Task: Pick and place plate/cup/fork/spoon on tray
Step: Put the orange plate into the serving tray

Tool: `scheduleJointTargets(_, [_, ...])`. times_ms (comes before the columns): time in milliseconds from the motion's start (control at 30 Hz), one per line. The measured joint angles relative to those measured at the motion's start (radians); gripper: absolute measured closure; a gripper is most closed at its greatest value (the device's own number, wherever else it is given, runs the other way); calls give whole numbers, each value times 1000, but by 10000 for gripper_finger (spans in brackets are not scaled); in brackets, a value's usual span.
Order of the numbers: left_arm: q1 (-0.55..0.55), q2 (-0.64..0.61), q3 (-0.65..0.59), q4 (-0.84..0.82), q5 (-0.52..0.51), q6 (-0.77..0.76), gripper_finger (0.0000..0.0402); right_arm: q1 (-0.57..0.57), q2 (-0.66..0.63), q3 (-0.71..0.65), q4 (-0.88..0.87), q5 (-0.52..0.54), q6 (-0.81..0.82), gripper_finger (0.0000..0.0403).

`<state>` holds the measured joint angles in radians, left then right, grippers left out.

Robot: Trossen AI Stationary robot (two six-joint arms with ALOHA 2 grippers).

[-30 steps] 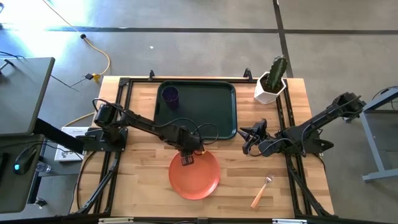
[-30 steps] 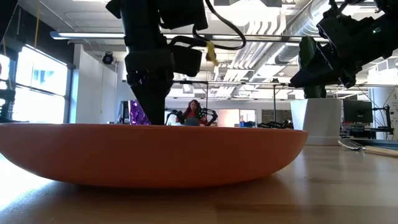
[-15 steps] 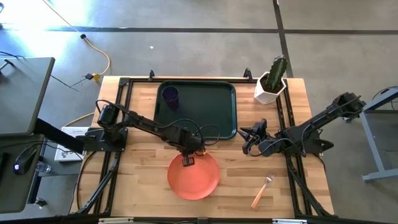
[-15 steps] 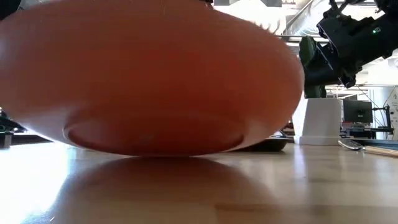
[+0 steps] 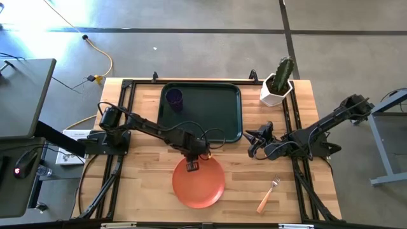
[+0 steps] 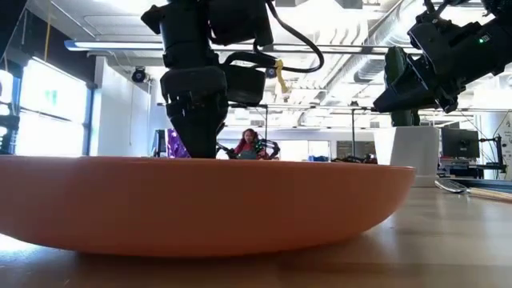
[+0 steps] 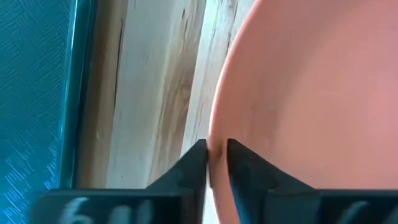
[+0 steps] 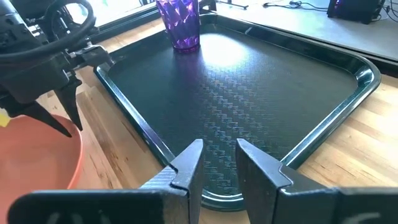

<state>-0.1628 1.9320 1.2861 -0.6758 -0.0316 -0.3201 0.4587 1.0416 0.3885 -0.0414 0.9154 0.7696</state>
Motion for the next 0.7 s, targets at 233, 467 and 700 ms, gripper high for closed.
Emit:
scheduleJointTargets(233, [26, -3, 1, 5, 34, -10, 391, 0, 0, 0, 0, 0, 0, 320])
scheduleJointTargets(467, [73, -86, 0, 65, 40, -8, 398, 0, 0, 0, 0, -1, 0, 320])
scheduleJointTargets(700, [177, -254, 0, 86, -92, -11, 399, 0, 0, 0, -3, -4, 0, 320])
